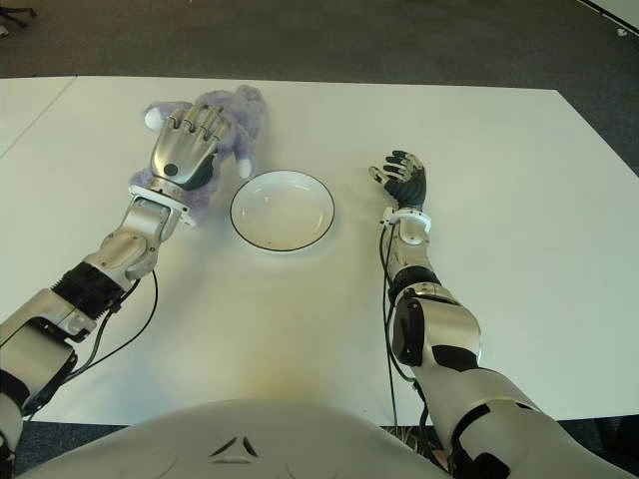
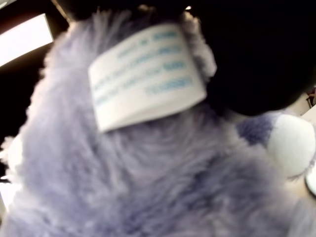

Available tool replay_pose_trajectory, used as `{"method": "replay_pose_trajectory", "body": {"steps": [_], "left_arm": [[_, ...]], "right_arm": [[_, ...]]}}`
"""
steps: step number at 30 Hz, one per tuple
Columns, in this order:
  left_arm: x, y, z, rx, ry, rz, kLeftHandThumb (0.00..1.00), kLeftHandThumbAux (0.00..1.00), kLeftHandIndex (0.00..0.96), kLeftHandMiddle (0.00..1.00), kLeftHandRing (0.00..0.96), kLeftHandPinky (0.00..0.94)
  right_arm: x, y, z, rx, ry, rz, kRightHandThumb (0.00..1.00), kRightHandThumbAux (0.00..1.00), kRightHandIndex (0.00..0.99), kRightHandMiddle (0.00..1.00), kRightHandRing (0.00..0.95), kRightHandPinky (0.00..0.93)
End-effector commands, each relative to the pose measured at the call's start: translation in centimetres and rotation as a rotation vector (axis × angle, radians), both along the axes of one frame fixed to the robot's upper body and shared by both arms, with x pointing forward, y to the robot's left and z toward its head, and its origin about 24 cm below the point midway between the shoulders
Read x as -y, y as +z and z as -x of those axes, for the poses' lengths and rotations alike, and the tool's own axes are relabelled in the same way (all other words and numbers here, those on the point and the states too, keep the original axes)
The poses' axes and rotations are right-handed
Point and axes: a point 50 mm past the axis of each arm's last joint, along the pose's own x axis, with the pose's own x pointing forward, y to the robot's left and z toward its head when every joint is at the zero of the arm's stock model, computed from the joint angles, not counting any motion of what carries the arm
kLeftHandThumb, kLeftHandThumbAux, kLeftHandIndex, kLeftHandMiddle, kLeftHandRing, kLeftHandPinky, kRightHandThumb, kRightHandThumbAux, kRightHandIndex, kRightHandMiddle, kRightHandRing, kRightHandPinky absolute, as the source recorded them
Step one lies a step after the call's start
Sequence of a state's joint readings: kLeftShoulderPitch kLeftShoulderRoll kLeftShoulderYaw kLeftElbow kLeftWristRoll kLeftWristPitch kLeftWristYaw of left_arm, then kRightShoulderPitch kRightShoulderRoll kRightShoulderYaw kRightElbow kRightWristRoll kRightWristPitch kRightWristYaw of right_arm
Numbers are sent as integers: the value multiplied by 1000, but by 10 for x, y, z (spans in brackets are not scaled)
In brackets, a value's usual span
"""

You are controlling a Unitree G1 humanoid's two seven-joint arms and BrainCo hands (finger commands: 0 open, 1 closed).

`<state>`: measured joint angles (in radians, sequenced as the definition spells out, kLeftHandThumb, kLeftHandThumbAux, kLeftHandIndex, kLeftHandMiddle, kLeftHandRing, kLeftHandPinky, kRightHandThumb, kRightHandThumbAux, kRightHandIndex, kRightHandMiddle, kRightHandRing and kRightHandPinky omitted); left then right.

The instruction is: Put the doll into the plate.

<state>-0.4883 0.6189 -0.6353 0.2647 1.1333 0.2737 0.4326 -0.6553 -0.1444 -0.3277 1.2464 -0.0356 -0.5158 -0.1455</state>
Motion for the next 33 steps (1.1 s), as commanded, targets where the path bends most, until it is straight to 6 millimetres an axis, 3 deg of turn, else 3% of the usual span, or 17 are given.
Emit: {"method": "replay_pose_trajectory", "body": {"steps": [1, 13, 33], "left_arm": [[1, 9, 12, 28, -34, -24, 851, 668, 397, 546, 812, 833], [6, 23, 23, 17, -88, 21, 851, 668, 398, 546, 809, 830], [4, 28, 24, 10, -86, 41, 852, 668, 398, 545, 803, 822]], "right_arm": [[-8, -88, 70, -394, -32, -95, 231, 924, 282, 330, 334, 323], [-10, -88, 70, -392, -31, -89, 198, 916, 270, 328, 340, 344], [-10, -87, 69, -390, -26, -95, 183, 925, 287, 337, 341, 324]]}}
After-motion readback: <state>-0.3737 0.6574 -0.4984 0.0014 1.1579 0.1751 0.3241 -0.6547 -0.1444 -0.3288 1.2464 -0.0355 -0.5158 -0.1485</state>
